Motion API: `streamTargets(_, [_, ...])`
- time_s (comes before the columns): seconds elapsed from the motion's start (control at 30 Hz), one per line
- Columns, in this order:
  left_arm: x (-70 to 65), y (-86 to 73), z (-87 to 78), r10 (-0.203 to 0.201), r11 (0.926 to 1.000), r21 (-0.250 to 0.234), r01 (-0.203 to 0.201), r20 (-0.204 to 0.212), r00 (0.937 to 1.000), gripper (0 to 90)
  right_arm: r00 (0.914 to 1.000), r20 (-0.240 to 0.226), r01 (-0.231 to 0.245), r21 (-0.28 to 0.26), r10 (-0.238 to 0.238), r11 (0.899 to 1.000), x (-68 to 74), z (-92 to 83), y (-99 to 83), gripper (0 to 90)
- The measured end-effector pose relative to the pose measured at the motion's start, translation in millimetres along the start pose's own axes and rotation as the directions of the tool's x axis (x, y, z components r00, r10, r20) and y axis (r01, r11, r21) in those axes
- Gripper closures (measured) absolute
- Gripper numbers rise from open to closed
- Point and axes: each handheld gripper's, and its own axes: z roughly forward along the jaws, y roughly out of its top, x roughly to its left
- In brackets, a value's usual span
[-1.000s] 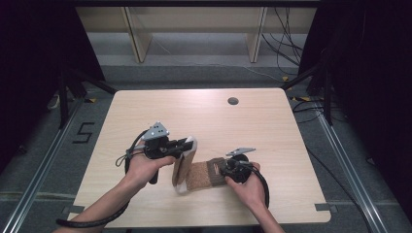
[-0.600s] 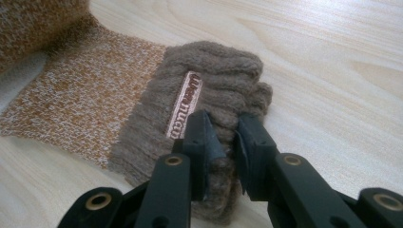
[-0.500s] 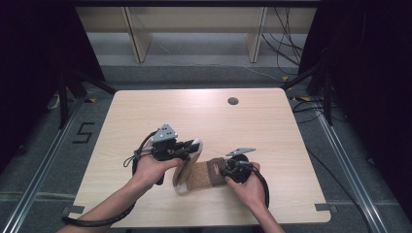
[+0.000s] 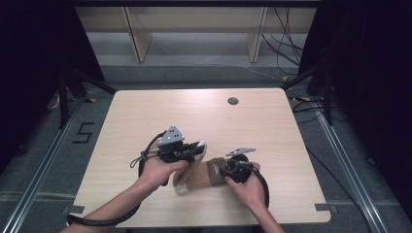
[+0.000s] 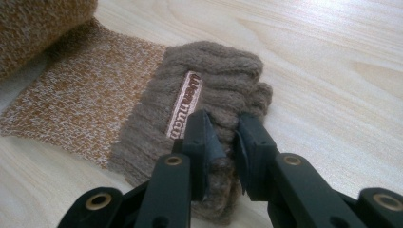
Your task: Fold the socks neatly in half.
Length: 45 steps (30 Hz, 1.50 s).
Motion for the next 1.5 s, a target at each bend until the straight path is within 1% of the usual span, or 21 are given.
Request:
streamTargets(0.07, [-1.2, 0.2, 0.4, 0.003, 1.0, 0.008, -0.003, -0.009, 1.0, 79.4, 1.0, 0.0, 0.003, 0.0, -0.003, 1.0, -0.1, 0.0, 0.0, 76.0])
streamTargets(0.27, [-6.9, -2.6, 9.6, 0.012, 0.9998, 0.014, -0.012, 0.004, 0.9999, 79.5, 1.0, 0.0, 0.002, -0.002, -0.002, 1.0, 0.0, 0.1, -0.2, 76.0])
streamTargets(0.33, [-7.5, -2.6, 10.0, 0.018, 0.9995, 0.024, -0.018, -0.004, 0.9998, 79.5, 1.0, 0.0, 0.004, -0.002, -0.004, 1.0, 0.0, -0.1, -0.1, 76.0])
streamTargets(0.7, [-13.2, -8.3, 22.9, 0.017, 0.9992, 0.035, -0.017, 0.005, 0.9998, 79.6, 1.0, -0.003, 0.006, 0.002, -0.006, 1.0, 0.4, -2.5, 0.5, 73.6])
streamTargets(0.77, [-13.6, -9.2, 24.8, 0.017, 0.9994, 0.031, -0.018, 0.015, 0.9997, 79.5, 0.9998, -0.006, -0.019, 0.003, 0.019, 1.0, 1.5, -3.3, 1.0, 72.0])
streamTargets(0.8, [-14.0, -9.0, 24.7, 0.02, 0.999, 0.039, -0.02, 0.006, 0.9998, 79.5, 1.0, -0.008, -0.003, 0.01, 0.003, 1.0, -0.3, -4.2, 1.5, 71.1])
streamTargets(0.9, [-13.9, -9.7, 27.0, 0.021, 0.9991, 0.037, -0.022, 0.011, 0.9997, 79.6, 0.9999, -0.008, -0.006, -0.012, 0.006, 1.0, -0.7, -4.9, 2.0, 68.7])
streamTargets(1.03, [-14.7, -10.7, 28.6, 0.022, 0.9988, 0.044, -0.022, 0.007, 0.9997, 79.6, 0.9995, -0.018, -0.027, -0.011, 0.027, 1.0, -2.6, -10.9, 4.8, 66.0])
streamTargets(1.07, [-14.5, -11.5, 29.6, 0.023, 0.999, 0.037, -0.024, 0.009, 0.9997, 79.6, 0.9999, -0.016, -0.006, -0.037, 0.006, 0.999, -4.8, -11.0, 5.3, 65.9])
streamTargets(1.1, [-14.5, -12.0, 30.1, 0.024, 0.999, 0.038, -0.025, 0.011, 0.9996, 79.6, 0.9995, -0.018, -0.028, -0.041, 0.027, 0.999, -4.7, -15.9, 6.0, 66.6])
streamTargets(1.13, [-14.4, -12.6, 30.8, 0.024, 0.9989, 0.039, -0.025, 0.017, 0.9996, 79.6, 0.9995, -0.018, -0.028, -0.041, 0.027, 0.999, -4.7, -15.9, 6.0, 66.6])
streamTargets(1.17, [-14.8, -12.9, 30.6, 0.029, 0.9984, 0.049, -0.029, 0.008, 0.9996, 79.6, 0.9998, -0.019, -0.009, -0.045, 0.008, 0.999, -6.7, -17.4, 6.8, 67.4])
streamTargets(1.2, [-15.0, -13.5, 31.6, 0.029, 0.9985, 0.047, -0.03, 0.009, 0.9995, 79.6, 0.9988, -0.019, -0.045, -0.04, 0.045, 0.998, -5.1, -19.7, 6.8, 68.8])
streamTargets(1.23, [-15.0, -14.1, 33.0, 0.026, 0.9988, 0.041, -0.027, 0.018, 0.9995, 79.6, 0.9977, -0.027, -0.063, -0.032, 0.062, 0.997, -3.7, -22.6, 6.8, 70.8])
streamTargets(1.27, [-15.6, -14.6, 33.4, 0.03, 0.9985, 0.045, -0.03, 0.011, 0.9995, 79.6, 0.9995, -0.023, -0.024, -0.055, 0.023, 0.998, -6.8, -23.3, 6.6, 73.7])
streamTargets(1.3, [-16.5, -14.9, 34.9, 0.03, 0.9982, 0.052, -0.031, 0.011, 0.9995, 79.6, 0.9991, -0.022, -0.037, -0.044, 0.036, 0.998, -7.2, -27.1, 5.7, 79.9])
streamTargets(1.33, [-16.5, -14.9, 34.9, 0.03, 0.9982, 0.052, -0.031, 0.011, 0.9995, 79.6, 0.9984, -0.024, -0.052, -0.033, 0.052, 0.998, -6.6, -29.1, 4.6, 82.9])
streamTargets(1.4, [-16.5, -15.9, 37.5, 0.035, 0.9984, 0.045, -0.035, 0.018, 0.9992, 79.6, 0.9988, -0.021, -0.046, -0.025, 0.045, 0.999, -8.2, -29.9, 3.6, 85.2])
streamTargets(1.43, [-17.1, -15.9, 37.6, 0.037, 0.9978, 0.055, -0.037, 0.008, 0.9993, 79.6, 0.9992, -0.024, -0.032, -0.033, 0.031, 0.999, -9.4, -30.8, 2.1, 87.0])
streamTargets(1.47, [-16.9, -16.5, 39.0, 0.034, 0.9982, 0.05, -0.035, 0.015, 0.9993, 79.6, 0.999, -0.02, -0.042, -0.022, 0.041, 0.999, -9.7, -32.6, 0.4, 88.2])
streamTargets(1.5, [-17.4, -16.5, 39.5, 0.038, 0.9977, 0.057, -0.038, 0.006, 0.9993, 79.6, 0.9982, -0.021, -0.057, -0.018, 0.057, 0.998, -9.7, -34.3, -1.9, 89.1])
